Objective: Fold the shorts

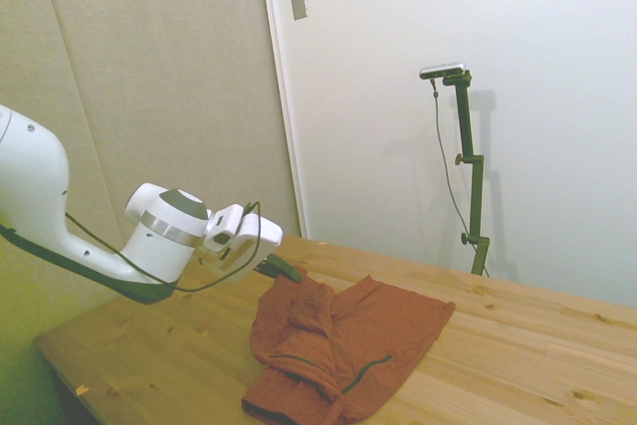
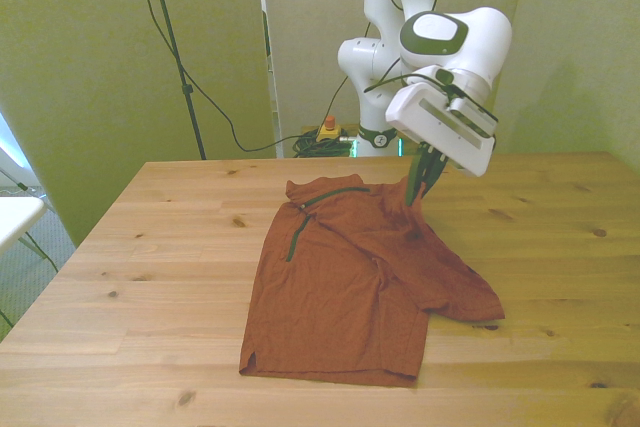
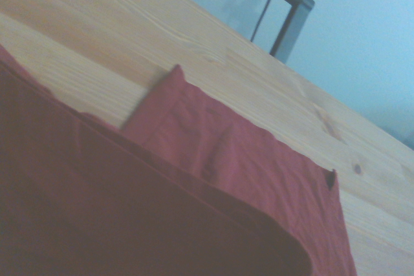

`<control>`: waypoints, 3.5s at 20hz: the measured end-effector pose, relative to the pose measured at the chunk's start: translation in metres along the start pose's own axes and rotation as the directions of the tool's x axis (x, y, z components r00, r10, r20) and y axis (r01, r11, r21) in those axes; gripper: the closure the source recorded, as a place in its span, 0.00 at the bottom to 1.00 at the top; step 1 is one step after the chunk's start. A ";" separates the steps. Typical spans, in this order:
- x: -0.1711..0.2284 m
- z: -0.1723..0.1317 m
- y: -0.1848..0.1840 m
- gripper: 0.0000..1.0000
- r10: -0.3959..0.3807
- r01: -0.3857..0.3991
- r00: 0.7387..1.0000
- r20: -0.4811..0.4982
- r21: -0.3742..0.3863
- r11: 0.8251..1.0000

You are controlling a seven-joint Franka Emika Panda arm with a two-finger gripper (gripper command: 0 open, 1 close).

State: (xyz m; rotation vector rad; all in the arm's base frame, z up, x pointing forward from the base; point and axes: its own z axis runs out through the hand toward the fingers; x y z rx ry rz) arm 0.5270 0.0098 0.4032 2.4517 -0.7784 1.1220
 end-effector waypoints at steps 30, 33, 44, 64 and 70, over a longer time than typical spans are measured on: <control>0.164 0.214 0.069 0.00 0.359 -0.340 0.925 0.121 -0.152 0.928; 0.169 0.232 0.079 0.00 0.382 -0.361 0.916 0.124 -0.163 0.918; 0.196 0.252 0.095 0.00 0.452 -0.432 0.880 0.145 -0.146 0.890; 0.017 0.030 0.037 0.00 0.244 -0.375 0.738 0.629 0.082 0.923; -0.031 -0.062 0.059 0.00 0.150 -0.324 0.724 0.674 0.139 0.936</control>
